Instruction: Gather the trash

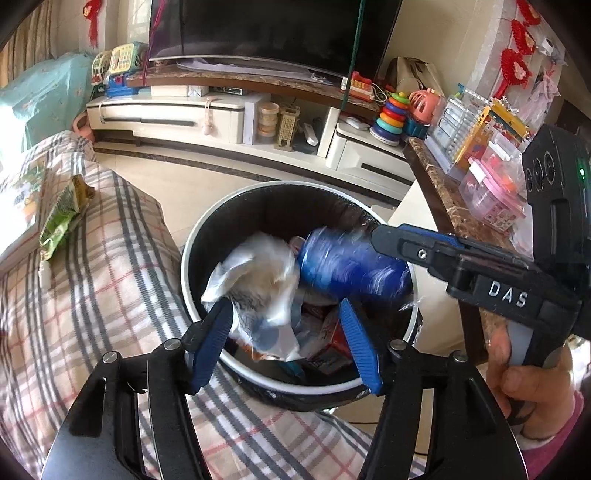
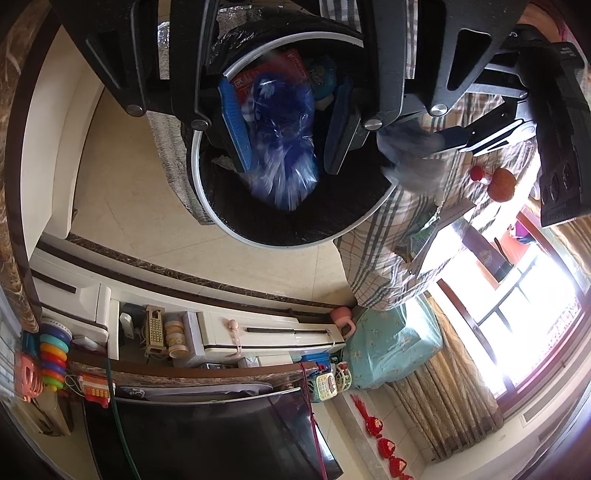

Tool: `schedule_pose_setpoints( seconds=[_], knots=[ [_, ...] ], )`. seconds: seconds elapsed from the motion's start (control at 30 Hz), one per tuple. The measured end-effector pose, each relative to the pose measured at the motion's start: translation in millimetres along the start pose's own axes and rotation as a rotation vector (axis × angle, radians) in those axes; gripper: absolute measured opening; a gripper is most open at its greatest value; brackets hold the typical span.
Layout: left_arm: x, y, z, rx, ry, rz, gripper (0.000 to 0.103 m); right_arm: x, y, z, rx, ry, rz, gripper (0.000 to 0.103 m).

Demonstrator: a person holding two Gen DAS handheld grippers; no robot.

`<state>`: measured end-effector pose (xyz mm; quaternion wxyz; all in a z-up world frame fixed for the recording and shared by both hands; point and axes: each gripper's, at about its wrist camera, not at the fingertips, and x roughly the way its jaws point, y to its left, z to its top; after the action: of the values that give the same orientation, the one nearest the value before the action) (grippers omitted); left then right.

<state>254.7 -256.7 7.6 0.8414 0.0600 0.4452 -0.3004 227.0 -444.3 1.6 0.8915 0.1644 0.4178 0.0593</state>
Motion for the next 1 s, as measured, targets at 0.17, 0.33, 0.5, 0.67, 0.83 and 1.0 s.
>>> schedule_pose_setpoints(
  seconds=[0.17,0.33,0.5,0.67,0.83,1.0],
  knots=[
    [-9.0,3.5,-5.9,0.0,-0.012,0.011,0.066,-8.7,2.6,-0.3,0.015,-0.019,0.01,0.051],
    [-25.7,14.5,-23.6,-0.052,-0.043,0.012,0.068,-21.8,8.1,-8.8,0.028,-0.043,0.03,0.069],
    [-52.4,28.7,-50.8,-0.148,-0.107,0.002,0.071,-37.9,19.1,-30.9,0.048,-0.086,0.063,0.089],
    [-80.8,42.9,-83.8,-0.225,-0.164,-0.007,0.074,-54.9,34.3,-57.1,0.063,-0.124,0.081,0.095],
    [-100.6,51.0,-111.7,-0.261,-0.202,0.015,0.074,-74.3,53.7,-86.5,0.048,-0.19,0.093,0.098],
    [-130.2,51.8,-131.8,-0.266,-0.278,0.042,0.075,-96.3,74.2,-98.7,-0.005,-0.263,0.063,0.098]
  ],
)
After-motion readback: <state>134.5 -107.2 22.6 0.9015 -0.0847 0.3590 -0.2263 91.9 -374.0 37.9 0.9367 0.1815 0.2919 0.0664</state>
